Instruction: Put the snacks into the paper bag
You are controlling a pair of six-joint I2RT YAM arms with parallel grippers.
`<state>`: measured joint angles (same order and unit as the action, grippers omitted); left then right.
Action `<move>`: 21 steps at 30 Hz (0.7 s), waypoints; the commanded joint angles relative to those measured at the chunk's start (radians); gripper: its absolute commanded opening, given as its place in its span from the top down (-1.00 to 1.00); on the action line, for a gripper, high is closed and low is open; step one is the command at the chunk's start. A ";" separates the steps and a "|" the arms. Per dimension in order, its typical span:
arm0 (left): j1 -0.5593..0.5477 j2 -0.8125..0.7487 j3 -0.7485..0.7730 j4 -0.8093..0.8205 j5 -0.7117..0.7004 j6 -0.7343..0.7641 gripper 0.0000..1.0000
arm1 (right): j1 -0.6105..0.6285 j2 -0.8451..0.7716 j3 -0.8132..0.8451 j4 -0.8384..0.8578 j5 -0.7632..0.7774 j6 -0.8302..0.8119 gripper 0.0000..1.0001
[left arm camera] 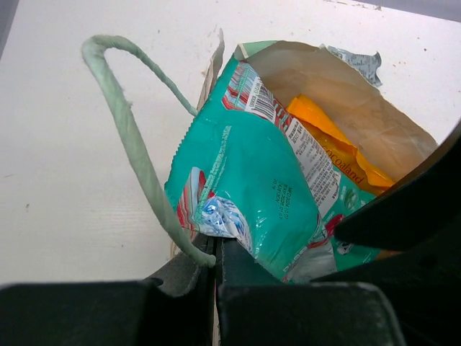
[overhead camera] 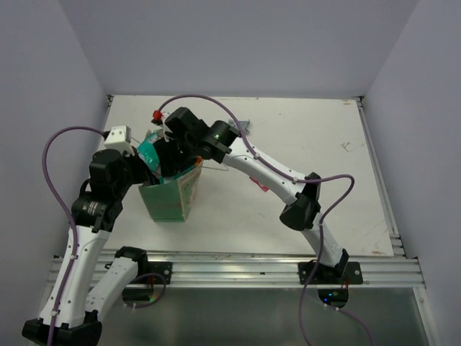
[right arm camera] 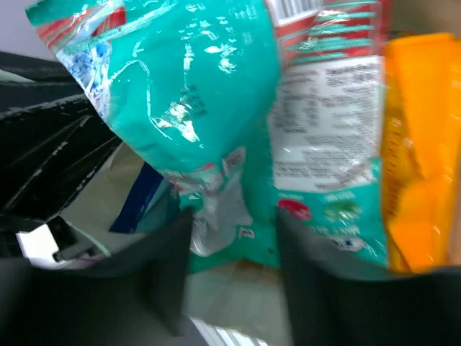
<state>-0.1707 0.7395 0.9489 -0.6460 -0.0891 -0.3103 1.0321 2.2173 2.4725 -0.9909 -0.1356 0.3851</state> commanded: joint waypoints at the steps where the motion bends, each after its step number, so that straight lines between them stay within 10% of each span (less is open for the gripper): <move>1: 0.000 0.009 -0.008 0.022 -0.043 0.031 1.00 | -0.035 -0.143 0.014 0.027 0.062 -0.045 -0.18; 12: 0.000 -0.012 -0.055 0.040 -0.153 0.039 1.00 | -0.300 -0.516 -0.502 0.152 0.241 0.034 -0.41; 21: 0.000 -0.025 -0.021 -0.010 -0.162 0.033 1.00 | -0.414 -0.452 -1.003 0.340 0.300 0.103 -0.39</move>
<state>-0.1707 0.7177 0.9062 -0.6014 -0.2188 -0.2951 0.6266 1.7226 1.5387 -0.7109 0.1177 0.4511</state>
